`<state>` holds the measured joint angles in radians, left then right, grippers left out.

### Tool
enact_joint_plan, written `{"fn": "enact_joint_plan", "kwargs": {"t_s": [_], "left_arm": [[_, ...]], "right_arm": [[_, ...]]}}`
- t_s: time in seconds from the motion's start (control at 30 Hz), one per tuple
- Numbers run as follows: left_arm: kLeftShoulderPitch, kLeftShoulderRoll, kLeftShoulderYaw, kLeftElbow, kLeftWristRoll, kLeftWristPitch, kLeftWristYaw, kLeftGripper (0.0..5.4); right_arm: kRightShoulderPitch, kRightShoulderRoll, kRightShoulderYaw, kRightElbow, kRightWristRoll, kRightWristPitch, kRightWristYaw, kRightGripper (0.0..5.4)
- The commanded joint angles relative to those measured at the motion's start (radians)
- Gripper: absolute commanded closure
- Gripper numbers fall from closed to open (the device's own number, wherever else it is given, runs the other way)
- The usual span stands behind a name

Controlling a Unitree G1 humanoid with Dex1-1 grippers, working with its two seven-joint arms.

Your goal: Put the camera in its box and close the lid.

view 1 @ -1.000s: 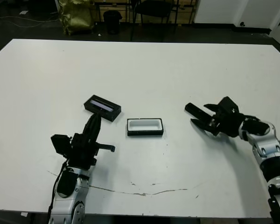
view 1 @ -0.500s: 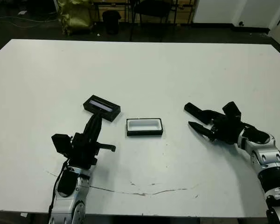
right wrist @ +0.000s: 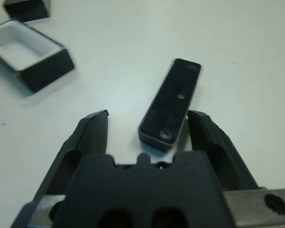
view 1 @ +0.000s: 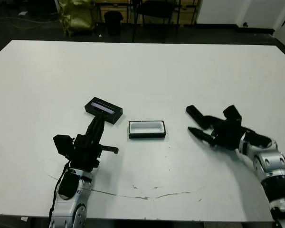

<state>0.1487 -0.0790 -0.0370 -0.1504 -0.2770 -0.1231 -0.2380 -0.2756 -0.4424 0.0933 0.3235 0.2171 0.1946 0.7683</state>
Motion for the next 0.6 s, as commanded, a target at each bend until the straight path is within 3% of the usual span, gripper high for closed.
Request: {"fn": "enact_joint_plan", "kwargs": {"t_s": [0.03,0.3,0.53,0.6], "left_arm": [[0.009,0.005,-0.001,0.01,-0.002,0.011,0.001,5.4],[0.009,0.009,-0.001,0.01,0.009,0.01,0.004,5.4],[0.005,0.008,0.002,0.021,-0.003,-0.001,-0.011,5.4],[0.005,0.008,0.003,0.023,0.001,-0.004,-0.009,5.4]], "right_arm": [[0.119,0.024,0.036,-0.087,-0.013,0.141,-0.044,2.06],[0.164,0.032,0.019,-0.205,0.023,0.225,-0.079,3.78],[0.191,0.047,0.018,-0.219,-0.012,0.179,-0.161,5.39],[0.196,0.052,0.019,-0.224,-0.02,0.179,-0.184,5.39]]}}
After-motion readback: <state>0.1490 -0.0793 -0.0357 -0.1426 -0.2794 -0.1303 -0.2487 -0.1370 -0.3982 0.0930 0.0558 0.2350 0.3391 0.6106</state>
